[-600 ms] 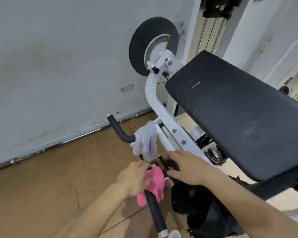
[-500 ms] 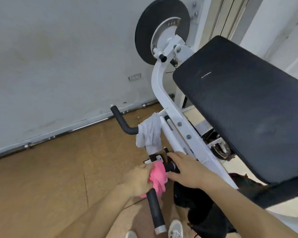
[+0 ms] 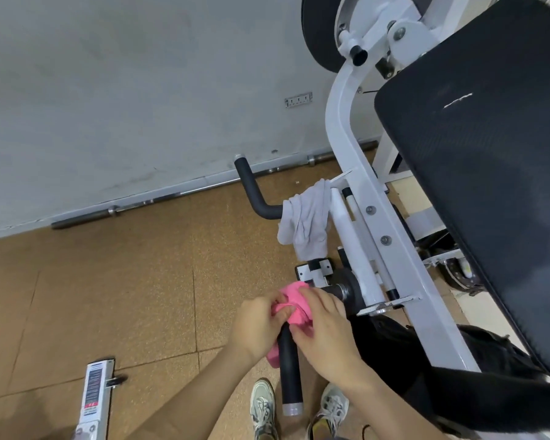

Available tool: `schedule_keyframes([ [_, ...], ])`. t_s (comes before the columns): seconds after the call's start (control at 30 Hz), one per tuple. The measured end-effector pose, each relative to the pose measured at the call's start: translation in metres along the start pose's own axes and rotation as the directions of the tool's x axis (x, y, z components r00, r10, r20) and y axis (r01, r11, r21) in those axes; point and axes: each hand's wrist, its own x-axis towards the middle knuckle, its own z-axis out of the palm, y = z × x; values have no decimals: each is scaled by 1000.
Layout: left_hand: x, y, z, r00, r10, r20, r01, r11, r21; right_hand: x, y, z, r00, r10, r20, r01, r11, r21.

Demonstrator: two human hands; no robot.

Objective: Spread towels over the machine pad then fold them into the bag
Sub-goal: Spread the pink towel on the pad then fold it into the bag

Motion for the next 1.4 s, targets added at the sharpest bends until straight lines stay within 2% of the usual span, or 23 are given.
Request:
schedule_keyframes([
  [0.07, -2, 6, -9, 998, -57, 29, 62, 976, -211, -6, -9, 3, 998, 48, -29, -45, 995, 95],
  [0.1, -4, 12, -16, 993, -95, 75, 116, 928, -355, -9, -14, 3, 996, 61, -61, -54, 991, 120],
  [0.17, -4, 20, -33, 963, -141, 229, 255, 748, -612, -13, -24, -1, 991, 25, -133, -11, 994, 108],
  [0.23, -5, 26, -56, 911, -189, 366, 402, 603, -690, -15, -35, -9, 985, -42, -166, 69, 985, 157],
  [0.3, -3, 22, -82, 876, -184, 446, 468, 544, -697, -14, -53, -27, 995, -10, -103, 39, 959, 281],
  [0.37, -1, 10, -115, 848, 4, 530, 443, 543, -713, -12, -78, -49, 999, 51, 4, -48, 911, 410],
  [0.43, 0, -5, -146, 768, 225, 600, 393, 573, -719, -13, -111, -73, 988, 48, 147, -129, 774, 620],
  [0.5, -2, -17, -176, 721, 331, 609, 361, 571, -738, -14, -141, -89, 935, -34, 354, -288, 511, 810],
  [0.57, -4, -31, -202, 762, 329, 558, 382, 468, -797, -15, -169, -88, 870, -128, 477, -435, 260, 862],
  [0.6, -4, -38, -215, 781, 349, 518, 372, 407, -834, -14, -182, -81, 859, -147, 491, -464, 185, 866],
  [0.67, -5, -53, -240, 822, 370, 433, 322, 326, -889, -8, -208, -58, 864, -193, 465, -455, 95, 885],
  [0.73, -5, -65, -266, 876, 346, 336, 241, 290, -926, 1, -235, -32, 890, -221, 400, -406, 16, 914],
  [0.8, -8, -71, -293, 902, 340, 265, 166, 293, -942, 12, -262, -12, 933, -229, 279, -278, 36, 960],
  [0.9, -10, -83, -328, 887, 395, 241, 108, 330, -938, 22, -291, 4, 971, -183, 156, -109, 244, 964],
  [0.93, -6, -89, -336, 881, 410, 237, 85, 356, -931, 25, -297, 6, 971, -194, 136, -86, 248, 965],
  [1.0, 3, -96, -350, 881, 421, 217, 32, 404, -914, 31, -308, 7, 969, -218, 115, -80, 164, 983],
  [1.07, 13, -101, -359, 903, 383, 196, -11, 475, -880, 35, -315, 5, 971, -210, 115, -112, 26, 993],
  [1.13, 25, -103, -361, 939, 312, 146, -55, 553, -831, 39, -319, 1, 959, -268, 92, -123, -101, 987],
  [1.2, 37, -101, -361, 965, 263, 18, -151, 608, -779, 39, -324, -6, 943, -333, 28, -70, -117, 991],
  [1.23, 46, -98, -360, 964, 262, -53, -213, 632, -745, 44, -320, -7, 942, -335, -38, -17, -158, 987],
  [1.27, 56, -95, -359, 957, 265, -115, -265, 647, -715, 46, -317, -9, 950, -278, -144, 102, -160, 982],
  [1.33, 76, -85, -356, 947, 267, -180, -314, 639, -702, 47, -315, -18, 943, -157, -292, 282, -81, 956],
  [1.4, 96, -73, -353, 949, 279, -146, -295, 622, -725, 56, -312, -29, 963, -135, -233, 225, -74, 972],
])
